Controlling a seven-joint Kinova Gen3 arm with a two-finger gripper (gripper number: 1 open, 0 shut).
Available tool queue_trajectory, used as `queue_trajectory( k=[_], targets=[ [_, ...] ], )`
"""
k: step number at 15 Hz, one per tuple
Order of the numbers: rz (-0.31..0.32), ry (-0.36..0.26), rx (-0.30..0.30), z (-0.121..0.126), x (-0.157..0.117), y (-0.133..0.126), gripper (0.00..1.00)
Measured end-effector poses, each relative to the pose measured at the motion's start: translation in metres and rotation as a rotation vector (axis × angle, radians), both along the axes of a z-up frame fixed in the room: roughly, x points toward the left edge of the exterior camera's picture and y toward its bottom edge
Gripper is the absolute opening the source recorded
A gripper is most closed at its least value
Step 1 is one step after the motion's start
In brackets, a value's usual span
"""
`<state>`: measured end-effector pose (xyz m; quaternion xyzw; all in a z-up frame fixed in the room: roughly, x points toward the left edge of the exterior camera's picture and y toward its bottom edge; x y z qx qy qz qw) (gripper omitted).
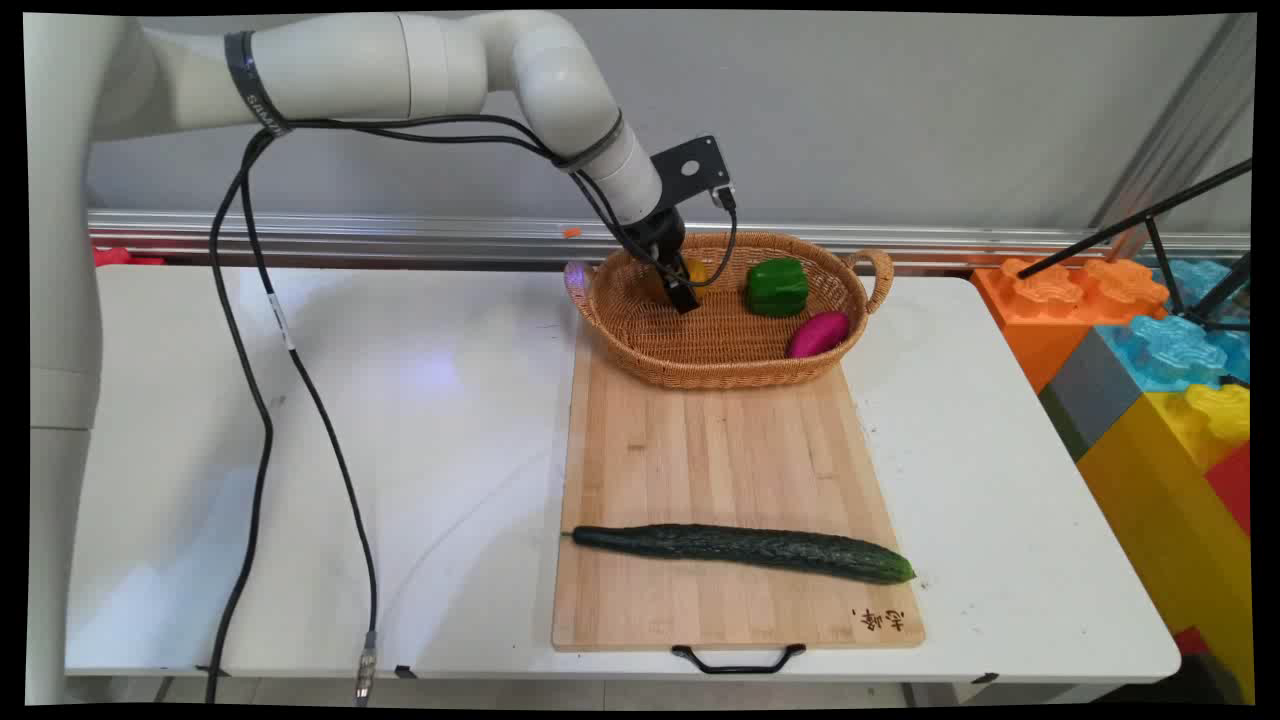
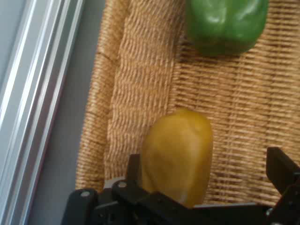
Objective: Pick up the cucumber from the cutting board
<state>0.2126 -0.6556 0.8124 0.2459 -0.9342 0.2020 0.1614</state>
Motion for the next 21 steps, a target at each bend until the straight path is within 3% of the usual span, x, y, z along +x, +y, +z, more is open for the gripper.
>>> queue_trajectory(
  k=[3, 7, 13, 17, 21],
  targets=[
    [-0.004, 0.025, 0.006, 0.017, -0.008, 0.008, 1.0],
    [-0.02, 0.081, 0.039, 0.054, -0.027, 0.037, 1.0],
    [-0.049, 0.153, 0.104, 0.108, -0.053, 0.113, 1.0],
    [-0.092, 0.155, 0.149, 0.115, -0.068, 0.172, 1.0],
    [-0.127, 0.126, 0.173, 0.102, -0.082, 0.22, 1.0]
  ],
)
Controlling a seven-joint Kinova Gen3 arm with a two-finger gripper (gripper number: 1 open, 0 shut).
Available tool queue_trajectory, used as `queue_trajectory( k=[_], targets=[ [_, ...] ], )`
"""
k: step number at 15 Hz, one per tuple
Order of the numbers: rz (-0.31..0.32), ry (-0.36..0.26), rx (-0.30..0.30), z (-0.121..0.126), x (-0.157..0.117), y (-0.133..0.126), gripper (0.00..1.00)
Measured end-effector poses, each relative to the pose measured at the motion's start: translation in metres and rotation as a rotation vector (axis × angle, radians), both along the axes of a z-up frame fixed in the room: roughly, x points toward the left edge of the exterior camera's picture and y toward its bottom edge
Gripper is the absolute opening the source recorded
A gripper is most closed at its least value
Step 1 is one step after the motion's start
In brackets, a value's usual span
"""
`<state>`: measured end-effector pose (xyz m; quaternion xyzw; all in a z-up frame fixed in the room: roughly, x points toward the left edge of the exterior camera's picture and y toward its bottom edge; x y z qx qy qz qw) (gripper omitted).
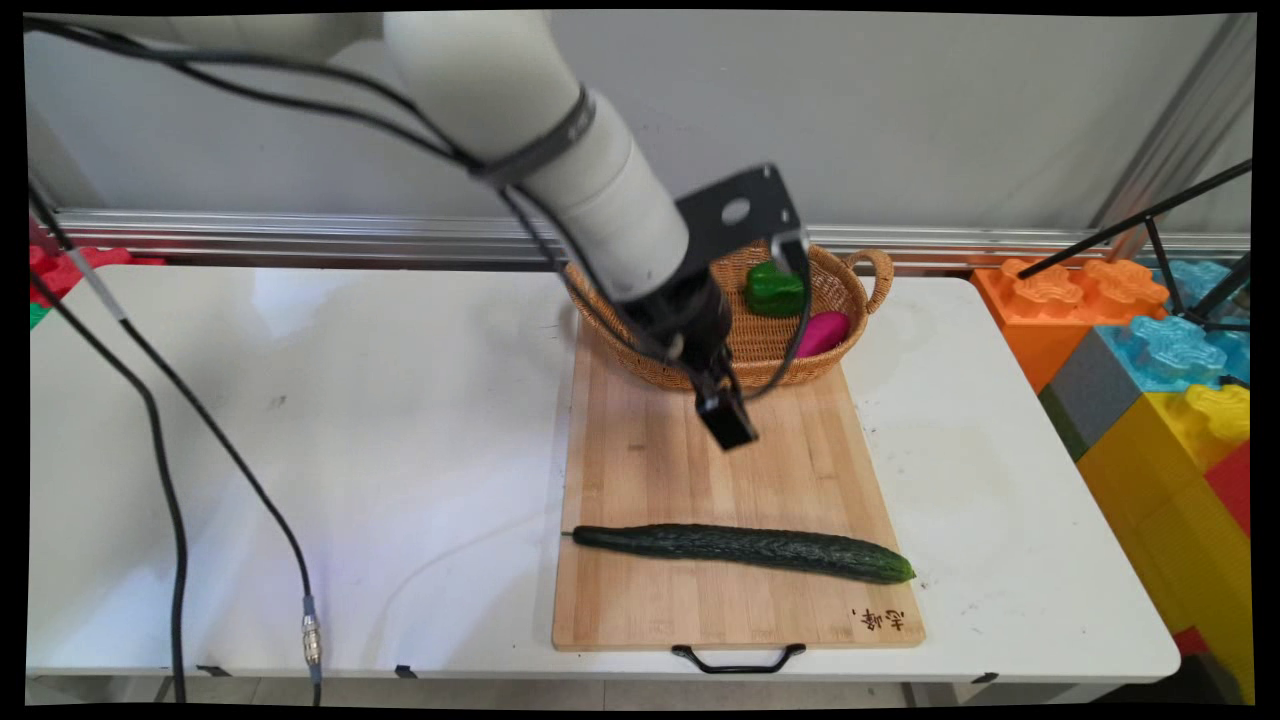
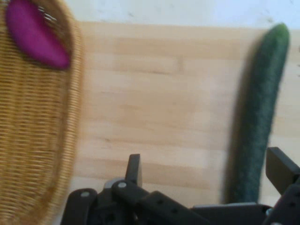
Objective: Pick up the cucumber from the cutting board
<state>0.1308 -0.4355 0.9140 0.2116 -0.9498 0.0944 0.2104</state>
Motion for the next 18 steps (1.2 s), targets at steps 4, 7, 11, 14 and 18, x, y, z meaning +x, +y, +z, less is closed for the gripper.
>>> queue_trajectory(
  k=[4, 7, 11, 14, 18],
  targets=[
    [-0.014, -0.029, -0.005, -0.022, -0.014, 0.026, 1.0],
    [-0.027, -0.048, -0.015, -0.044, -0.028, 0.035, 1.0],
    [-0.051, -0.059, -0.013, -0.069, -0.04, 0.039, 1.0],
    [-0.067, -0.059, -0.008, -0.083, -0.047, 0.04, 1.0],
    [-0.088, -0.054, -0.004, -0.102, -0.055, 0.04, 1.0]
  ],
)
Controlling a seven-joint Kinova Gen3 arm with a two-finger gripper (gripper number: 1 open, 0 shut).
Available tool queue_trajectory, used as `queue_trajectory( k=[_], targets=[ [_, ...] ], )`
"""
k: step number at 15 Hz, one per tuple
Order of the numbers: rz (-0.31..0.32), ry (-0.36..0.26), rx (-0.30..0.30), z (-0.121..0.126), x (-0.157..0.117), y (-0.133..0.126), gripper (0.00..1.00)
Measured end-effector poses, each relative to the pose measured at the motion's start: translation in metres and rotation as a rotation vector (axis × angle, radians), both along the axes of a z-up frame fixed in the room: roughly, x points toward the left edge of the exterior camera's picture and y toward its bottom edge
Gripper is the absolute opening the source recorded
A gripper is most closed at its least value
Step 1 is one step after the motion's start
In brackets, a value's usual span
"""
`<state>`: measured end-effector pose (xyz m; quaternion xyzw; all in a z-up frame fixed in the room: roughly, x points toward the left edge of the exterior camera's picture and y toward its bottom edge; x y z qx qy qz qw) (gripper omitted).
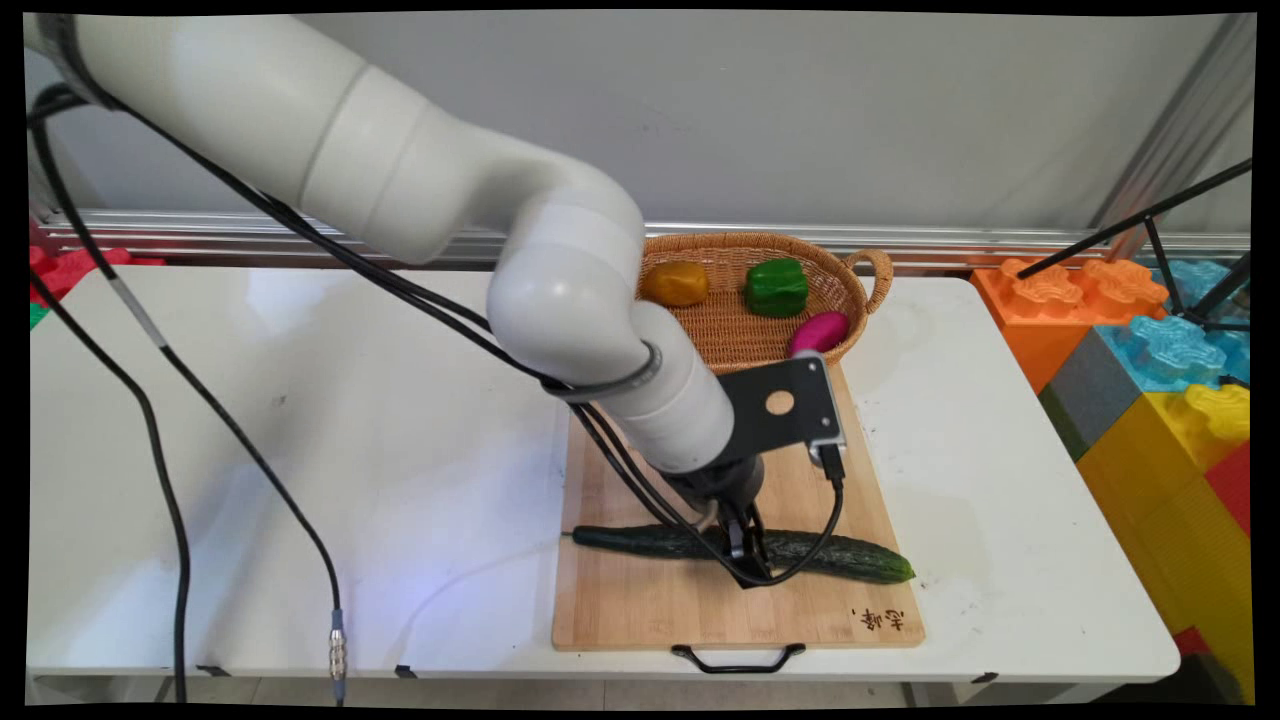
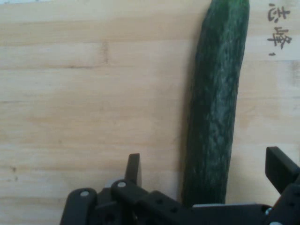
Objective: Pick up the cucumber from the cutting board
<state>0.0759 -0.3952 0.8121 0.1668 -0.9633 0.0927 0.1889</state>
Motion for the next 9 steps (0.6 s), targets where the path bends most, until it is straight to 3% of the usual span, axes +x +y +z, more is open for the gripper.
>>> queue_trajectory(
  k=[9],
  targets=[
    [-0.035, 0.003, -0.009, -0.028, -0.007, -0.002, 1.0]
  ],
)
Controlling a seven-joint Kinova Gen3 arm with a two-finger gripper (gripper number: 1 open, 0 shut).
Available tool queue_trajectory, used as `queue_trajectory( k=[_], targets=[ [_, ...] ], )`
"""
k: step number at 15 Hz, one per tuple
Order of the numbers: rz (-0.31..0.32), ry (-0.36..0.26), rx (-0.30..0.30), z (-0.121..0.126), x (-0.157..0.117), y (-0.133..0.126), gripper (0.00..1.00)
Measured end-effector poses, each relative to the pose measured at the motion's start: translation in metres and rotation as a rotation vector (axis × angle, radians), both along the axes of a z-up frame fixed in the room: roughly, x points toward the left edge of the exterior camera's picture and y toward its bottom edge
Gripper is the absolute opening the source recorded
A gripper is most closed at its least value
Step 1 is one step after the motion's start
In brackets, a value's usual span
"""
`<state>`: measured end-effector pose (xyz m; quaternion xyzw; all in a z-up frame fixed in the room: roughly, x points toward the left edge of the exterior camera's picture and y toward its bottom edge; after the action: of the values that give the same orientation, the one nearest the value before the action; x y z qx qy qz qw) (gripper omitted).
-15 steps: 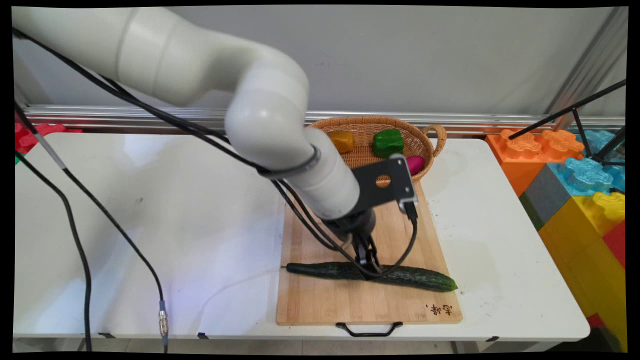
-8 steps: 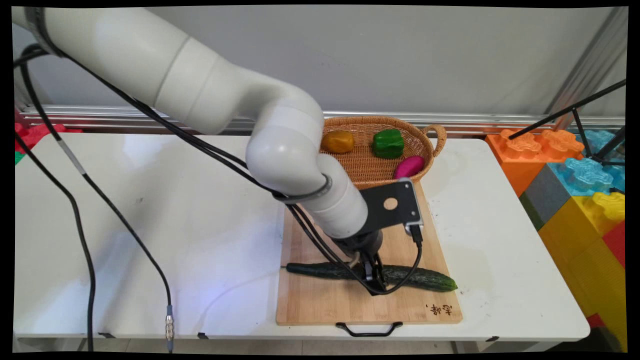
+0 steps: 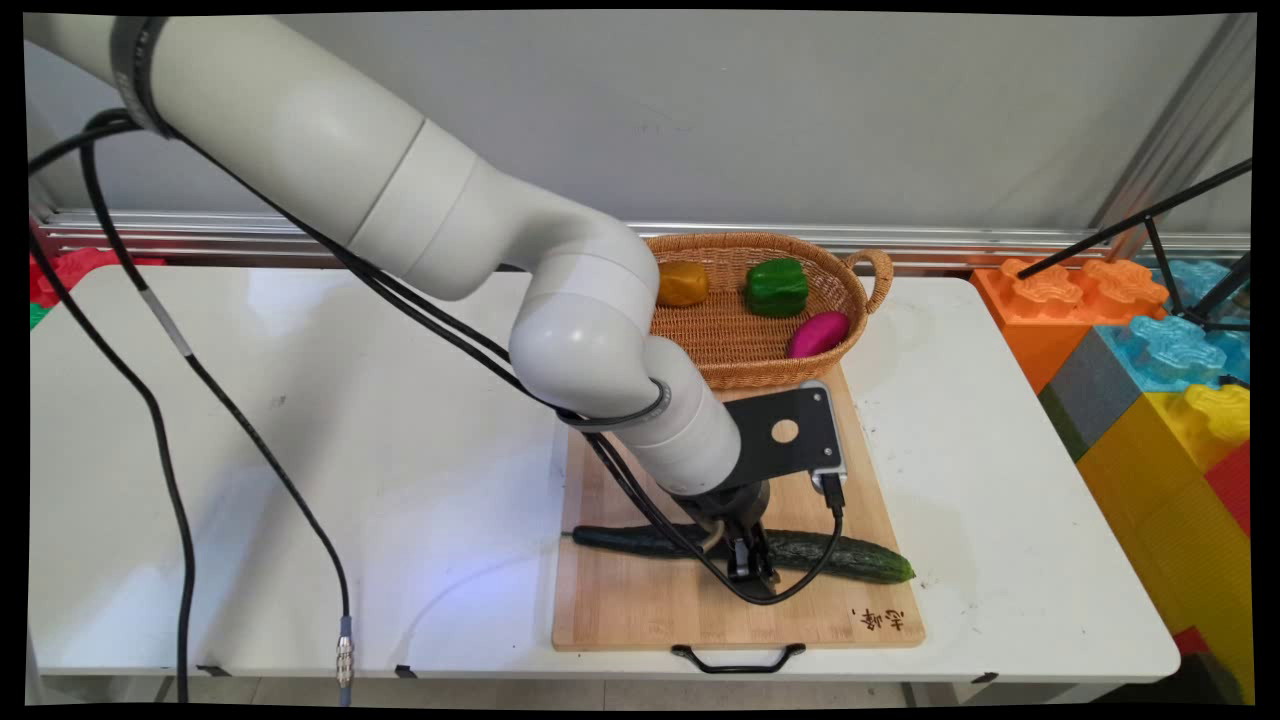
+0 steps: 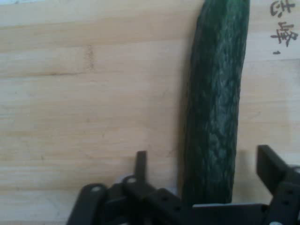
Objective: Pick up the cucumber from the cutting board, then place the picked object in the vegetable basket
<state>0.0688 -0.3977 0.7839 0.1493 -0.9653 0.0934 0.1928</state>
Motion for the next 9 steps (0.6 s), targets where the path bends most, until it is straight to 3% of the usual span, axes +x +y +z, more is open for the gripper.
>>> queue_trajectory(
  k=[1, 9],
  targets=[
    [-0.006, 0.0, -0.003, -0.0019, -0.0005, -0.0004, 0.0],
    [-0.04, 0.004, -0.011, 0.0001, 0.0004, -0.0003, 0.0]
  ],
)
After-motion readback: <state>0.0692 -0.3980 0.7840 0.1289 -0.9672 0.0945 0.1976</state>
